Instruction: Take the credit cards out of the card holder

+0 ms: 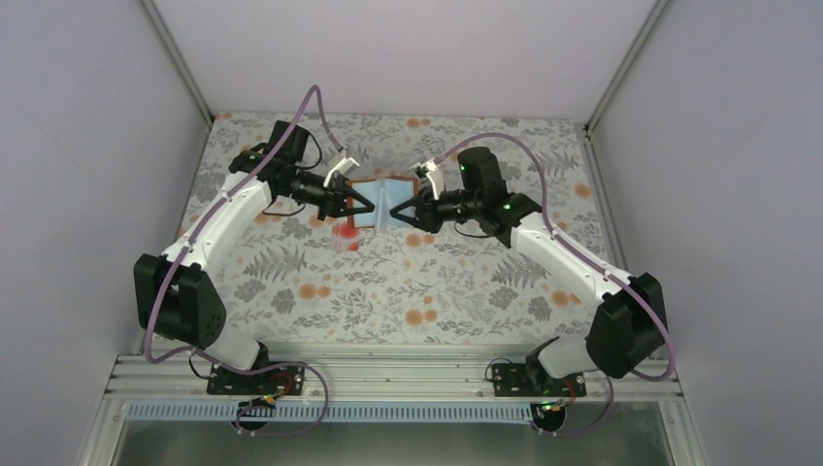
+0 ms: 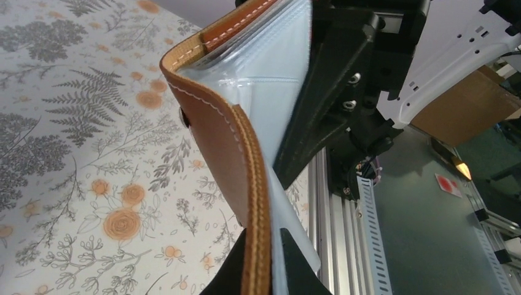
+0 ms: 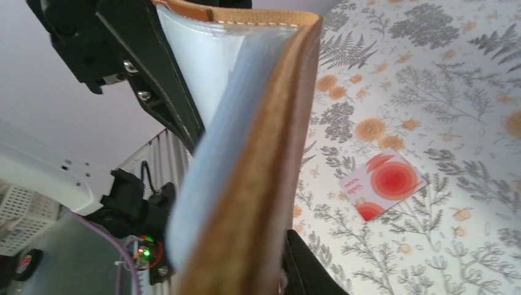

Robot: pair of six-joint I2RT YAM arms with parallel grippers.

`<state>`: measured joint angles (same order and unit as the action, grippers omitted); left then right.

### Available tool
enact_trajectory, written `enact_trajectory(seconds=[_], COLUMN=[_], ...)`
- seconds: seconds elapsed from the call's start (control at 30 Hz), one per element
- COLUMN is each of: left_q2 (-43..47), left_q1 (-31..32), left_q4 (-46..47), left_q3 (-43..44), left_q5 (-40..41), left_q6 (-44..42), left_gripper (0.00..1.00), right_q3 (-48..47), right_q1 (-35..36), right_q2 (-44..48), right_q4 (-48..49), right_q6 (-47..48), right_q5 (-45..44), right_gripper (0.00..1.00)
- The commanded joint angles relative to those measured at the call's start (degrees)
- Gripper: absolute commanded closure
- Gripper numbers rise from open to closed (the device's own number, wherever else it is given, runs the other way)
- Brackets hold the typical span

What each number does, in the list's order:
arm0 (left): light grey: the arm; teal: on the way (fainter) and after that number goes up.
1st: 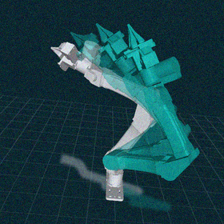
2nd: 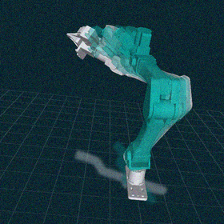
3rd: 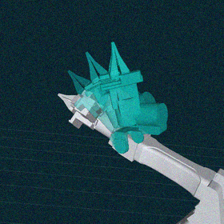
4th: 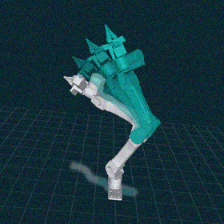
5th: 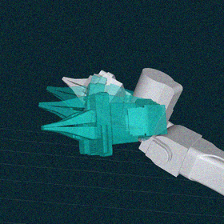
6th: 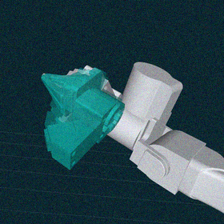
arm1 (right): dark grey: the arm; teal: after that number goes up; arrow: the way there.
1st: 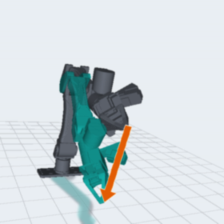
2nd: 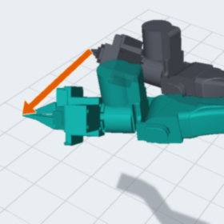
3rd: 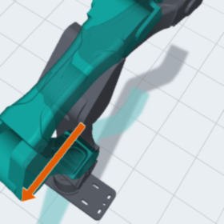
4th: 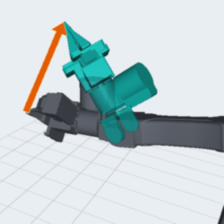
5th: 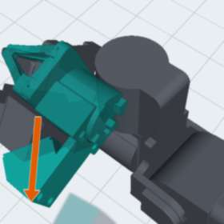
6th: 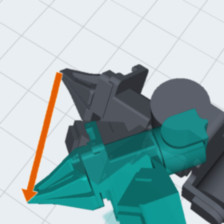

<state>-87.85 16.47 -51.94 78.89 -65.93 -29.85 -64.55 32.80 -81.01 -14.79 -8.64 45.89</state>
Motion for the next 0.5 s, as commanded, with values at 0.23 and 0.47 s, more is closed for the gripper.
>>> enact_trajectory(seconds=[0.23,0.47], left_q2=[1.91,1.64], left_q1=[1.31,2.55], left_q4=[2.92,3.82], left_q3=[-0.24,-1.66], left_q5=[-0.33,3.53], left_q6=[-0.23,0.07], left_gripper=[0.19,0.45], right_q3=[-3.20,-3.73], right_q1=[2.79,3.56], right_q2=[-1.10,-0.14], right_q4=[3.10,4.64], right_q6=[-2.59,-2.21], right_q5=[-3.35,0.14], right_gripper=[0.96,0.96])
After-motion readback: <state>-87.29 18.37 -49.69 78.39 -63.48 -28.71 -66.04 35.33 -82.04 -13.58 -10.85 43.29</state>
